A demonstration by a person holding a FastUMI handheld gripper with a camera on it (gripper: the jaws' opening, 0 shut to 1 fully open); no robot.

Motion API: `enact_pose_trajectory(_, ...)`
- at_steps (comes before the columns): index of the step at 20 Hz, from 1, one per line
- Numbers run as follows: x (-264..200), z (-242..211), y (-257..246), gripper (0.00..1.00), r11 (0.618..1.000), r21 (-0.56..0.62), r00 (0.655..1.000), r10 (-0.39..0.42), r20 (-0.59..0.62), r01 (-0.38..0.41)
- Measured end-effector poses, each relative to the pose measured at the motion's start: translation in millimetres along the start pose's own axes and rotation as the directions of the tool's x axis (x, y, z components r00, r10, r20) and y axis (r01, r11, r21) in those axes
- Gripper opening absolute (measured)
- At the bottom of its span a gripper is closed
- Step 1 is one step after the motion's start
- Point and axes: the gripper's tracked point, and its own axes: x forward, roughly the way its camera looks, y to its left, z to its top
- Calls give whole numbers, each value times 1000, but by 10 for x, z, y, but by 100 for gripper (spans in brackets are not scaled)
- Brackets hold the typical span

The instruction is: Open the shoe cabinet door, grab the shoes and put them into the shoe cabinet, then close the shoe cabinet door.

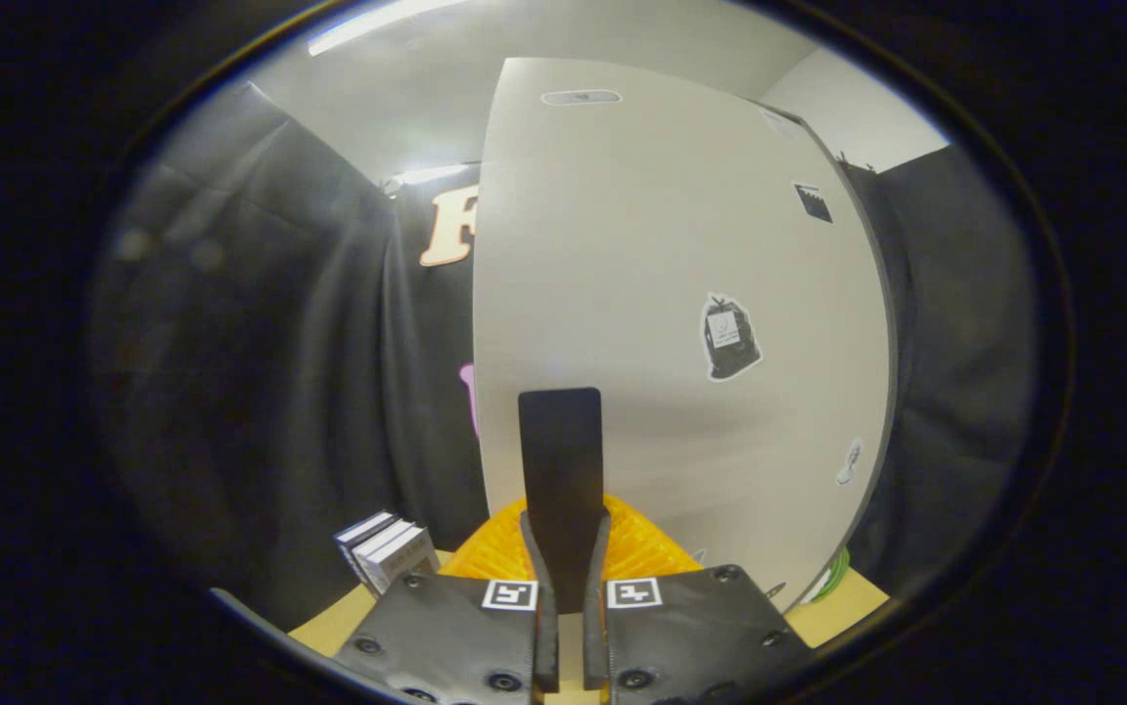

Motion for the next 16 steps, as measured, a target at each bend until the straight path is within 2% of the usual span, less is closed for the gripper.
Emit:
enact_pose_trajectory(5,-388,68,-78,11,985,-1,985,171,-3,-171)
enact_pose_trajectory(9,-737,66,-307,11,962,-17,962,272,-18,-272)
enact_pose_trajectory(13,-1022,76,-557,11,943,-2,942,331,-55,-332)
enact_pose_trajectory(16,-1220,81,-768,11,941,11,939,338,-60,-338)
